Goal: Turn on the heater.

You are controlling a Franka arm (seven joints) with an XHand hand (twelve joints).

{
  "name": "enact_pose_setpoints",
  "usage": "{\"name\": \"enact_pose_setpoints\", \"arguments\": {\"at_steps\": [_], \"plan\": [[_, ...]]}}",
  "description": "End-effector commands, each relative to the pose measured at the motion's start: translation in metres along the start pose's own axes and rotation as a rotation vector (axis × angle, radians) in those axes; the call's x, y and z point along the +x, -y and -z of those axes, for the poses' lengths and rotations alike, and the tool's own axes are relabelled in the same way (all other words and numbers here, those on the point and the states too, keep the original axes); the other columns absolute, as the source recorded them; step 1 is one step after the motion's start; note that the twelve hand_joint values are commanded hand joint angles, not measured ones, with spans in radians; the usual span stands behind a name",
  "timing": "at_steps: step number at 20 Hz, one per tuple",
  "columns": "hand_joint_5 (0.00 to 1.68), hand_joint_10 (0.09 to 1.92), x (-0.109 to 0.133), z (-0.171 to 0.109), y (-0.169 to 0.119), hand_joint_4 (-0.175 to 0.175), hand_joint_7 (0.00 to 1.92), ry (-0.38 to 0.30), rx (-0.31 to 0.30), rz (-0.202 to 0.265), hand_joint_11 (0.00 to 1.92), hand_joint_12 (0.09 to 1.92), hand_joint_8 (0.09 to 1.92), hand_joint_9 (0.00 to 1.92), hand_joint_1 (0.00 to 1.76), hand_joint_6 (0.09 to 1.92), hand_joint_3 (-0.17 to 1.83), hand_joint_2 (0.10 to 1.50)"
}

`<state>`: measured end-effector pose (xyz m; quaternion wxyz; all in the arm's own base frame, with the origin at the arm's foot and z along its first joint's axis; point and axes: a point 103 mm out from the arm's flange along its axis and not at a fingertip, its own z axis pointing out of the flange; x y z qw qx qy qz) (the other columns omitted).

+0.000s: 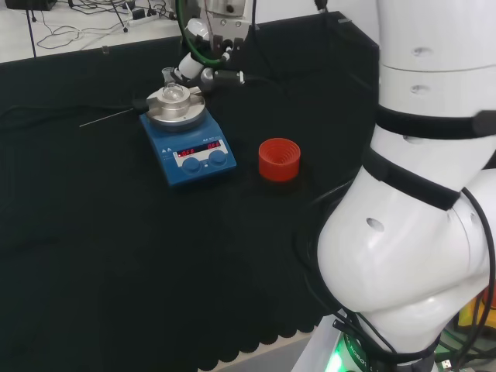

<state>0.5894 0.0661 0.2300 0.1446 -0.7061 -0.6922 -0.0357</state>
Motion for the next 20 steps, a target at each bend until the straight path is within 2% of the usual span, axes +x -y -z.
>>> {"name": "enact_pose_setpoints", "arguments": {"at_steps": [1,6,10,15,20], "plan": [[0.57,0.73,-0.008,0.025,0.057,-0.065,0.09,-0.005,-0.071,-0.017,0.0,1.36,0.69,0.29,0.94,0.78,0.64,0.58],[0.57,0.74,-0.006,0.017,0.093,-0.059,0.1,-0.004,-0.062,-0.016,0.0,1.39,0.69,0.32,0.93,0.77,0.63,0.59],[0.56,0.71,0.0,-0.002,0.121,-0.039,0.28,0.031,0.015,-0.013,0.18,1.4,0.72,0.52,0.99,0.77,0.69,0.62],[0.55,0.68,0.004,-0.036,0.15,-0.044,0.59,0.082,0.167,-0.02,0.32,1.37,0.78,0.75,1.05,0.78,0.79,0.67],[0.53,0.68,0.007,-0.06,0.164,-0.047,0.76,0.108,0.23,-0.002,0.41,1.34,0.83,0.9,1.06,0.78,0.81,0.68]]}}
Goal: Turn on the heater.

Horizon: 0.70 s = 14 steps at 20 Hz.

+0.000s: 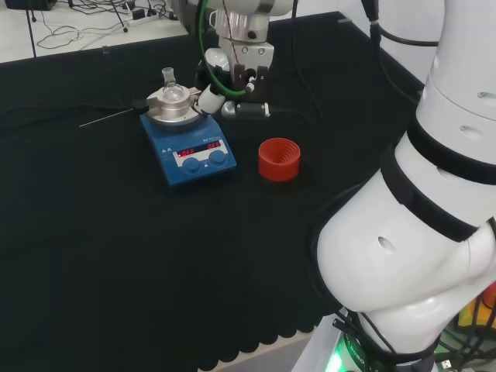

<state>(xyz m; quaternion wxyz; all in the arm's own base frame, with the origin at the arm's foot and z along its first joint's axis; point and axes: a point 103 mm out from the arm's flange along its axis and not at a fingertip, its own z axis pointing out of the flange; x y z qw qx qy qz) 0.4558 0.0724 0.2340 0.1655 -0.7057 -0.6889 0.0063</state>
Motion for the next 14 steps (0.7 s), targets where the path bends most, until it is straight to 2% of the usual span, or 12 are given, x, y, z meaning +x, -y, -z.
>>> {"name": "enact_pose_setpoints", "arguments": {"at_steps": [1,7,11,14], "plan": [[0.54,0.68,0.006,-0.049,0.028,-0.048,0.8,0.088,0.155,0.014,0.43,1.34,0.84,0.93,1.06,0.78,0.81,0.68],[0.56,0.79,0.002,-0.068,0.026,-0.066,1.08,0.129,0.233,0.008,0.66,1.26,0.93,1.16,1.08,0.78,0.82,0.69],[0.63,1.01,0.0,-0.075,0.027,-0.134,1.31,0.149,0.255,0.008,1.13,1.0,1.13,1.37,1.13,0.77,0.79,0.71],[0.66,1.22,-0.002,-0.079,0.027,-0.169,1.43,0.163,0.279,0.003,1.28,0.97,1.32,1.5,1.19,0.75,0.78,0.75]]}}
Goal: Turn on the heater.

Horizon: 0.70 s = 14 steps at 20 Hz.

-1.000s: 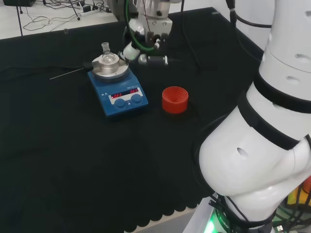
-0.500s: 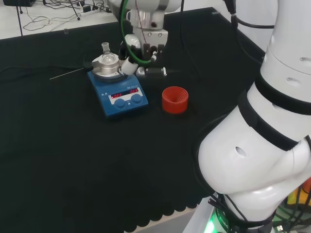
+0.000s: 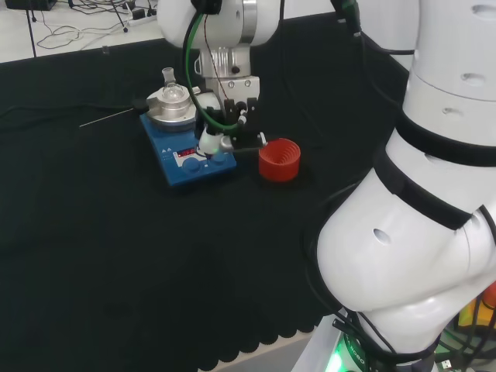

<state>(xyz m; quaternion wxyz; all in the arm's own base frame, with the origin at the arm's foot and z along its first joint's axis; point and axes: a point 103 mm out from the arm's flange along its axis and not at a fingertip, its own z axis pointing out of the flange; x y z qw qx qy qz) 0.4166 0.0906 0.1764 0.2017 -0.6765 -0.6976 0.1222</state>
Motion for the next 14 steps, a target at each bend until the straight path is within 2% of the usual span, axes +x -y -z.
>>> {"name": "enact_pose_setpoints", "arguments": {"at_steps": [1,3,7,14], "plan": [[0.65,1.27,-0.004,-0.013,0.0,-0.172,1.46,0.046,0.065,-0.013,1.28,1.01,1.37,1.53,1.21,0.75,0.78,0.76],[0.62,1.34,-0.002,-0.015,0.0,-0.165,1.5,0.054,0.077,-0.009,1.25,1.11,1.44,1.58,1.28,0.78,0.79,0.78],[0.48,1.46,0.001,-0.017,0.0,-0.12,1.56,0.054,0.107,0.004,1.17,1.32,1.53,1.62,1.41,0.91,0.89,0.76],[0.34,1.51,0.008,-0.02,-0.003,-0.077,1.61,0.06,0.161,0.026,1.15,1.41,1.56,1.64,1.46,0.95,1.02,0.71]]}}
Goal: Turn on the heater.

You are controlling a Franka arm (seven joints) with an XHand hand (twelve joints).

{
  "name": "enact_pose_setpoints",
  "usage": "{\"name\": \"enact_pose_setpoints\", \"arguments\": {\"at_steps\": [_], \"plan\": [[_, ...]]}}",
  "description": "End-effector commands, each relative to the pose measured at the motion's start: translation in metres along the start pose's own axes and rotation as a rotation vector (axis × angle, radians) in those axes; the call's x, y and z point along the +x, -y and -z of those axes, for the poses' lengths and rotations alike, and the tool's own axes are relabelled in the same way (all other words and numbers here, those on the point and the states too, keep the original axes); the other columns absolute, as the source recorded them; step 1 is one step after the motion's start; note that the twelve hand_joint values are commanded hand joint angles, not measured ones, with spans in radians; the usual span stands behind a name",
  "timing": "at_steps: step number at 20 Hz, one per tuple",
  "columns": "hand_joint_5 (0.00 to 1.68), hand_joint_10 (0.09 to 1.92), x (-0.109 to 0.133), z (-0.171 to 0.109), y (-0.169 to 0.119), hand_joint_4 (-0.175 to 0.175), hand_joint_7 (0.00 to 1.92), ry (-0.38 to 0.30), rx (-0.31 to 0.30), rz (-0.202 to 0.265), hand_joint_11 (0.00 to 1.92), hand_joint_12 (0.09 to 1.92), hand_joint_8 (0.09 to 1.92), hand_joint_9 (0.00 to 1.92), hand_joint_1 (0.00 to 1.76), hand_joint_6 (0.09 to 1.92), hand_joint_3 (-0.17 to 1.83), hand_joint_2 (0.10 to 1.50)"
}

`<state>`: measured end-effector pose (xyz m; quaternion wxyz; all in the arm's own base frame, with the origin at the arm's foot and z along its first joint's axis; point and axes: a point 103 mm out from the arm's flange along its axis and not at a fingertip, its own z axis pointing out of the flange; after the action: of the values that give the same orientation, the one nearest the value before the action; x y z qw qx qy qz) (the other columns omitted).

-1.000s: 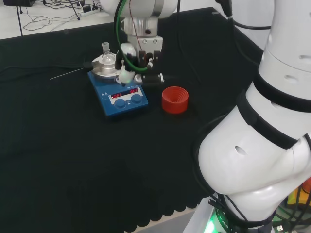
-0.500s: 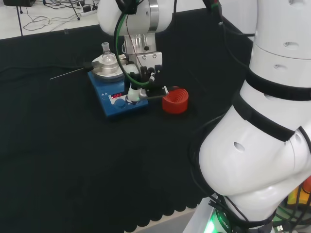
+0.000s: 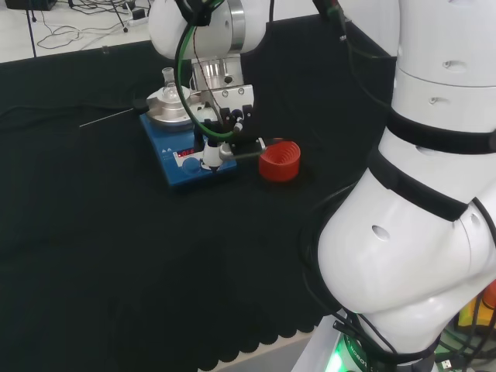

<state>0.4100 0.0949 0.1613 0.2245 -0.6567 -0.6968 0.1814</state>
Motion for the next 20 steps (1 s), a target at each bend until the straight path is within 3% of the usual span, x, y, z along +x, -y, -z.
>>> {"name": "enact_pose_setpoints", "arguments": {"at_steps": [1,20], "plan": [[0.32,1.52,0.007,-0.003,-0.003,-0.073,1.61,0.01,0.045,0.02,1.16,1.42,1.56,1.65,1.46,0.94,1.03,0.71],[0.28,1.53,0.007,0.003,-0.027,-0.055,1.63,0.047,0.097,0.018,1.16,1.43,1.57,1.65,1.47,0.87,1.08,0.69]]}}
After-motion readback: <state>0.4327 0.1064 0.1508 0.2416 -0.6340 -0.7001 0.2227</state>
